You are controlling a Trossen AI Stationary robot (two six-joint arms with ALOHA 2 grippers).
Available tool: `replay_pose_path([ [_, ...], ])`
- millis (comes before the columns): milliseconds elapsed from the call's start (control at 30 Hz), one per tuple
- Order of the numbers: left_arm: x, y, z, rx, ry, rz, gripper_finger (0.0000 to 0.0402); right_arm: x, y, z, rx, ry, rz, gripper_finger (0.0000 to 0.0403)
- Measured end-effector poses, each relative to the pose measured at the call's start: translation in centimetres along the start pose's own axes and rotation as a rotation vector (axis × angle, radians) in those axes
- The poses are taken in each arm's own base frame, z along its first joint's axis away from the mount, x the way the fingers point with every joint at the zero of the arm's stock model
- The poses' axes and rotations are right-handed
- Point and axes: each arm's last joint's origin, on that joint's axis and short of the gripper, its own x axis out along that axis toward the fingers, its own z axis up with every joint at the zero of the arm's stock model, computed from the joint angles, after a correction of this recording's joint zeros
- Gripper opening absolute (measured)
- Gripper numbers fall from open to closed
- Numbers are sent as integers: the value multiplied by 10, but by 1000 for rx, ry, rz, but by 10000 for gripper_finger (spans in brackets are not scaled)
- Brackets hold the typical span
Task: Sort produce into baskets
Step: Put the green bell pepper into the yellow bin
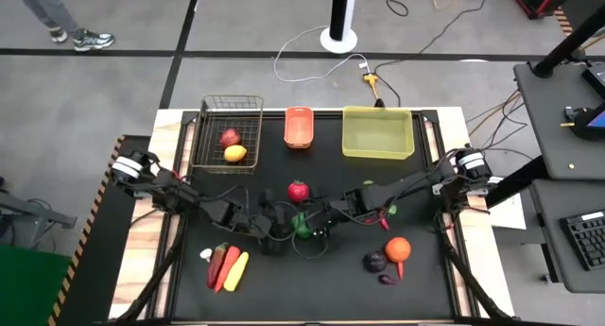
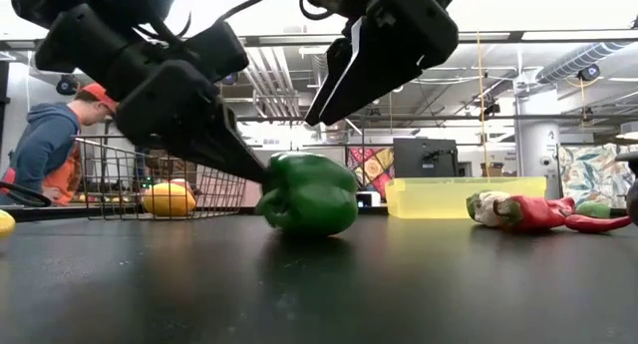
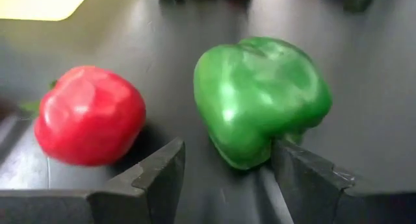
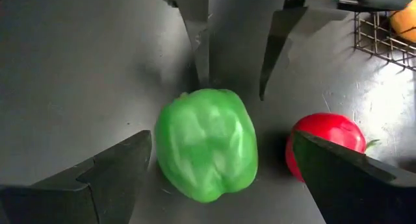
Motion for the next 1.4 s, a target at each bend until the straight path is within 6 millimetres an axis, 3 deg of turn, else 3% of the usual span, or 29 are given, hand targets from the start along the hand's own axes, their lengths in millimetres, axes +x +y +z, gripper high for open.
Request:
replay_pose_path([
  [667, 2, 4, 1, -10, -2, 12, 210, 44, -8, -22, 3, 104, 62, 362],
  [833, 2, 4, 1, -12, -2, 12, 210, 45, -8, -22, -7, 103, 61, 351],
  [1100, -1, 3, 6, -6, 6, 12, 210, 45, -9, -22, 15, 100, 84, 288],
  [1400, -30, 11, 26, 12, 53, 20, 210, 27, -11, -20, 46, 120, 92, 286],
])
